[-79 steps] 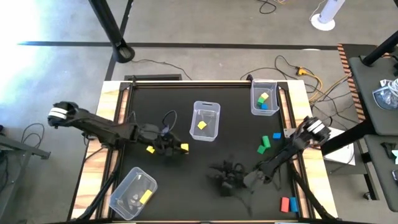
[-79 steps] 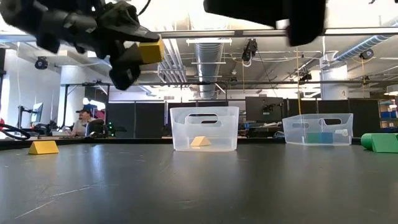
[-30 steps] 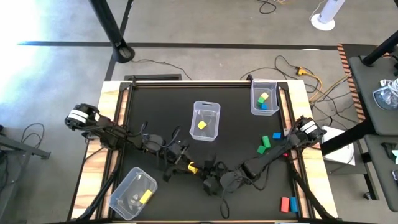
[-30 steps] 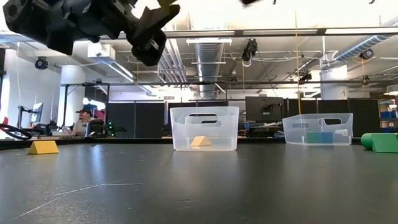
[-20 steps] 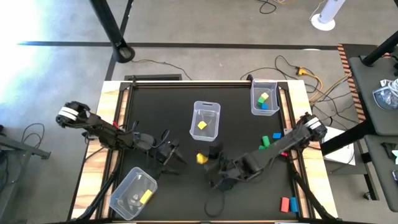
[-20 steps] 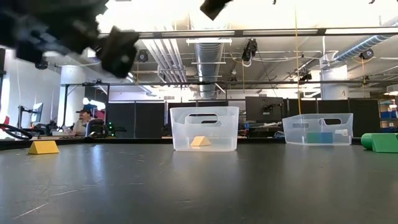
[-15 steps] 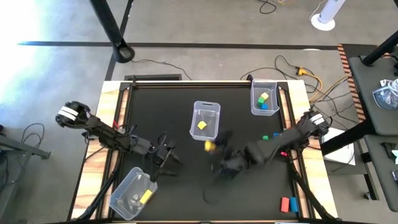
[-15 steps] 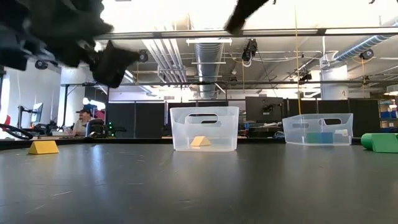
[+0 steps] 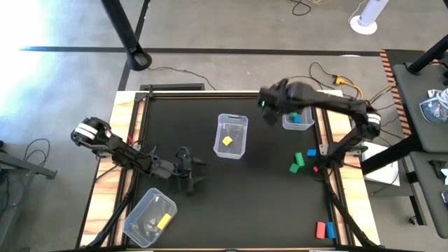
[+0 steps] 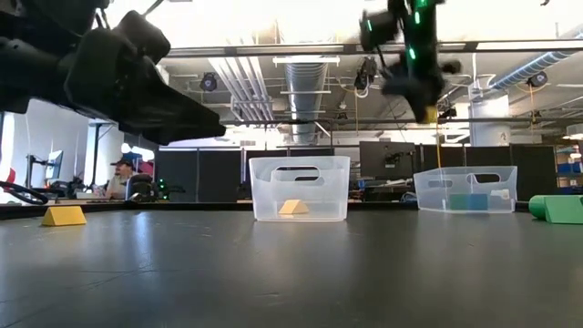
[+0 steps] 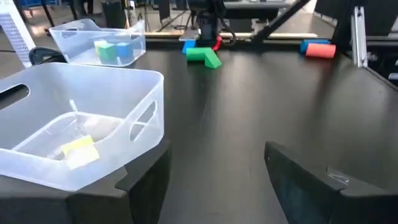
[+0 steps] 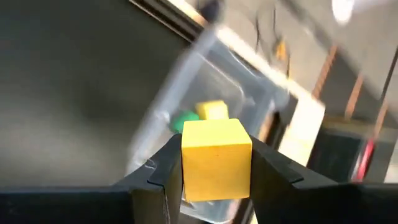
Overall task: Sort blocks by size
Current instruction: Put the yellow square block into the top transparent bin
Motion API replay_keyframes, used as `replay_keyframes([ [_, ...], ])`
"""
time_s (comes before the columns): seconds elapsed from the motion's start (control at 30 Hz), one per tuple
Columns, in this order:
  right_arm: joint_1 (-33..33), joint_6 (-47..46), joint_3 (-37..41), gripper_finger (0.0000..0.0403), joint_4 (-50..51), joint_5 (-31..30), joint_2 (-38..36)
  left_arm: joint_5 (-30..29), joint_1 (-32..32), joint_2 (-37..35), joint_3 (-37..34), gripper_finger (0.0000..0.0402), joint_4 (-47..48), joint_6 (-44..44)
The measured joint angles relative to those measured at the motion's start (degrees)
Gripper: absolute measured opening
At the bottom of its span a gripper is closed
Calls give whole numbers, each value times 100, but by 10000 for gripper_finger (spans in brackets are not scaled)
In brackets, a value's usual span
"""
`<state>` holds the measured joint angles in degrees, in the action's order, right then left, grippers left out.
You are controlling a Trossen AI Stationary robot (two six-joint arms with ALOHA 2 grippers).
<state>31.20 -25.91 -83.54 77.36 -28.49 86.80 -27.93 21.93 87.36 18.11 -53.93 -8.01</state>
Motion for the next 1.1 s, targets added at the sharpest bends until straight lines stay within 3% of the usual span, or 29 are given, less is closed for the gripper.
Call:
replay_keyframes([
  [0.17, 1191, 243, 940, 132, -500, 656, -13, -2, 14, -121, 31, 244, 277, -57],
  [0.27, 1601, 337, 1457, 132, -1071, 1133, 11, -5, 26, -207, 29, 244, 368, -30],
  [0.37, 1853, 431, 1760, 132, -1503, 1176, 91, -5, 26, -304, 31, 244, 497, 1],
  [0.83, 2175, 373, 2181, 132, -1989, 899, 574, -4, 26, -409, 57, 244, 748, 6],
  [1.1, 2203, 414, 2163, 132, -2002, 1121, 819, -5, 26, -412, 61, 244, 795, 4],
])
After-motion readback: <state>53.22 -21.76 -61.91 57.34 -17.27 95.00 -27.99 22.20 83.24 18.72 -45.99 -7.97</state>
